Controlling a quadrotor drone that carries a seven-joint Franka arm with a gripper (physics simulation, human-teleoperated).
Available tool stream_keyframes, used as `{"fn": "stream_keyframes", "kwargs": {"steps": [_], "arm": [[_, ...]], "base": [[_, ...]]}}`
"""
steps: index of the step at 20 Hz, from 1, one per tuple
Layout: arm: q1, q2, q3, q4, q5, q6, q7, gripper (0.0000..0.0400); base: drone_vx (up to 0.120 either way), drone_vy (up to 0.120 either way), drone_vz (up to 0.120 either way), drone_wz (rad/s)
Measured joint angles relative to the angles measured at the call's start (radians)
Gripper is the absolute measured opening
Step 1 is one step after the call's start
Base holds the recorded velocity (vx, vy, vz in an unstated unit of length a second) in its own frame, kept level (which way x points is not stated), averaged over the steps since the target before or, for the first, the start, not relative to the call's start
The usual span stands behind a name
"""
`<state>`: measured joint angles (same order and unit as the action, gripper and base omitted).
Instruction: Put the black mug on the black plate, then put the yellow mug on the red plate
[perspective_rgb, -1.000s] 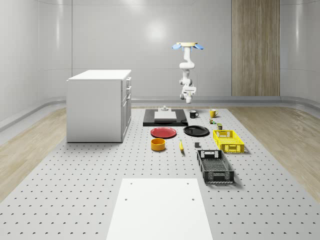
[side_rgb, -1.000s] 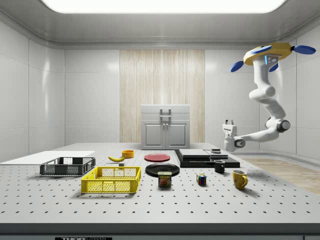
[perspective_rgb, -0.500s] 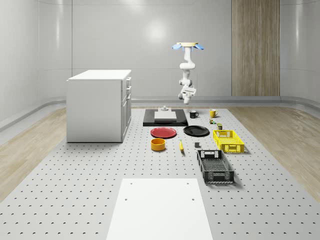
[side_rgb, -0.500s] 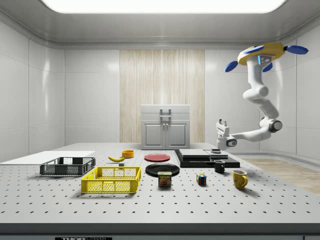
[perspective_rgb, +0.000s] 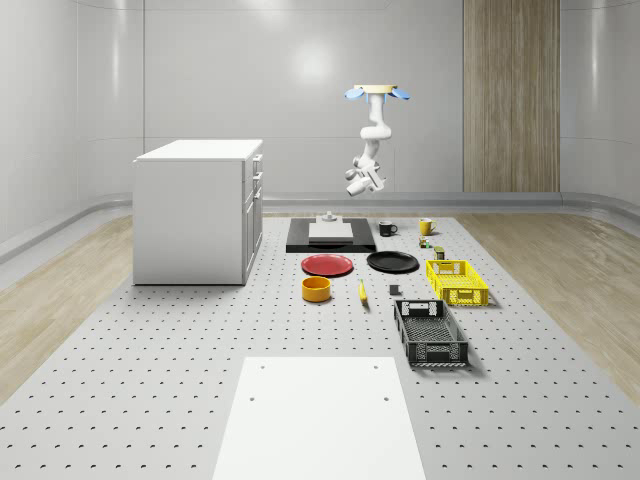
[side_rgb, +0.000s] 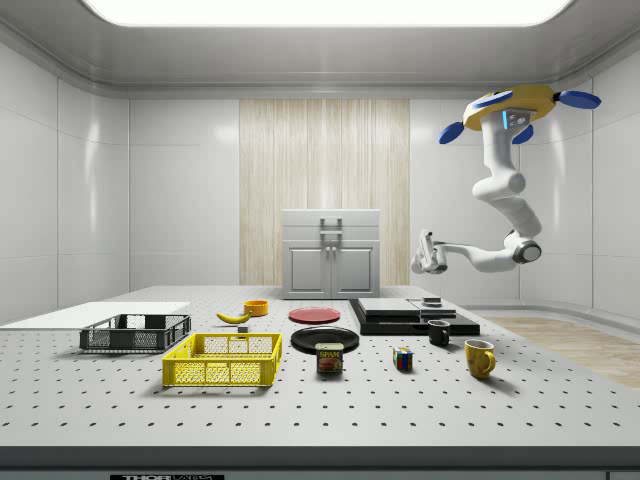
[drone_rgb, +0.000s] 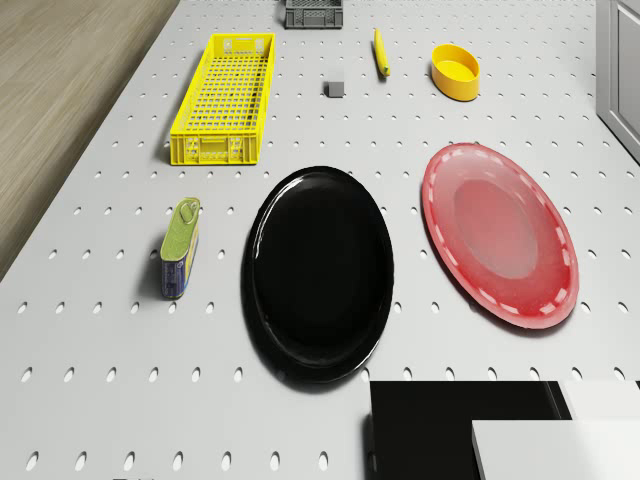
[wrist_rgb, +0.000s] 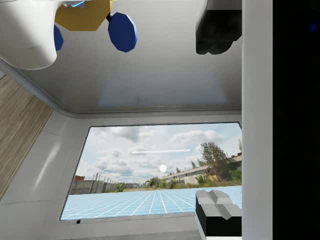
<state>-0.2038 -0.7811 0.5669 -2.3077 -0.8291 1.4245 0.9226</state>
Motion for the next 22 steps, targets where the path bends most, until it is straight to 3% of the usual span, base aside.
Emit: {"fn": "stream_keyframes", "kwargs": {"steps": [4, 9, 15, 22], "arm": [[-0.148, -0.057, 0.249, -0.257, -0.452, -0.008, 0.143, 0.04], [-0.411, -0.125, 0.472, -0.488, -0.891, -0.106, 0.361, 0.04], [-0.658, -0.195, 0.605, -0.571, -1.102, -0.22, 0.529, 0.04], [-0.783, -0.253, 0.666, -0.587, -1.153, -0.259, 0.612, 0.04]], "base": [[0.0, 0.0, -0.12, 0.0], [0.0, 0.0, -0.12, 0.0], [0.0, 0.0, -0.12, 0.0], [0.0, 0.0, -0.12, 0.0]]}}
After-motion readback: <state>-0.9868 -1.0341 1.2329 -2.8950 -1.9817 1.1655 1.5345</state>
